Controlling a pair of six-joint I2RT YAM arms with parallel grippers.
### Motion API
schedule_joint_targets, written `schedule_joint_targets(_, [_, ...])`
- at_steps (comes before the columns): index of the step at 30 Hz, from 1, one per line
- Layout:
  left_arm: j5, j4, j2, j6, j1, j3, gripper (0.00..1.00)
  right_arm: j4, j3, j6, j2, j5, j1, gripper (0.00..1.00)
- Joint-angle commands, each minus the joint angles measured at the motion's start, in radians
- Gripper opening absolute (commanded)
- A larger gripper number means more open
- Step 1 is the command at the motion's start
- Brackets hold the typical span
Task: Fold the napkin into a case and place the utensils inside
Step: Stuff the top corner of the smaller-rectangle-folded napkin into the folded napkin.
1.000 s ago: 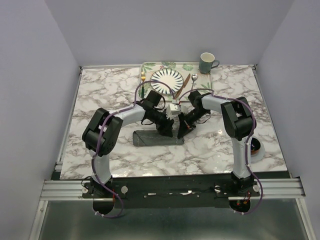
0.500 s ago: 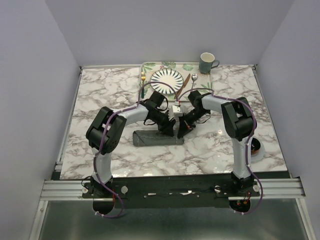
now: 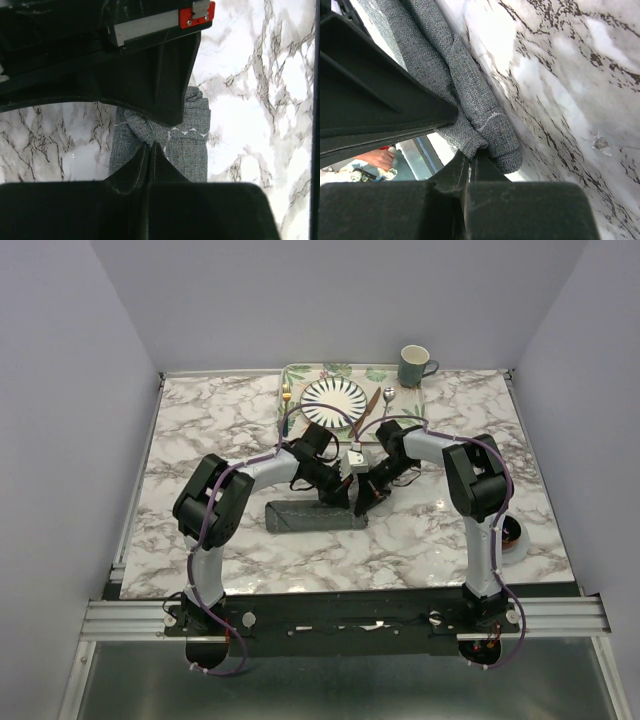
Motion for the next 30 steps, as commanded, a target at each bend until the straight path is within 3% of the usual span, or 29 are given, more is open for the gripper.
schedule_joint_targets(1, [-0.004, -0.017, -0.02, -0.095, -0.008, 0.009, 0.0, 0.052, 0.012, -0.019, 0.002, 0.061, 0.006, 0.09])
schedule_joint_targets(5, [-0.005, -0.004, -0.041, -0.193, 0.0, 0.0, 0.0, 0.041, 0.018, -0.015, 0.011, 0.071, 0.006, 0.27])
schedule_joint_targets(11, [0.003, -0.02, -0.076, -0.29, 0.014, -0.027, 0.0, 0.036, 0.018, -0.004, 0.02, 0.071, 0.006, 0.37])
schedule_joint_targets(30, [0.016, 0.029, -0.08, -0.557, 0.051, -0.198, 0.0, 0.044, -0.001, -0.022, -0.004, 0.068, 0.006, 0.34])
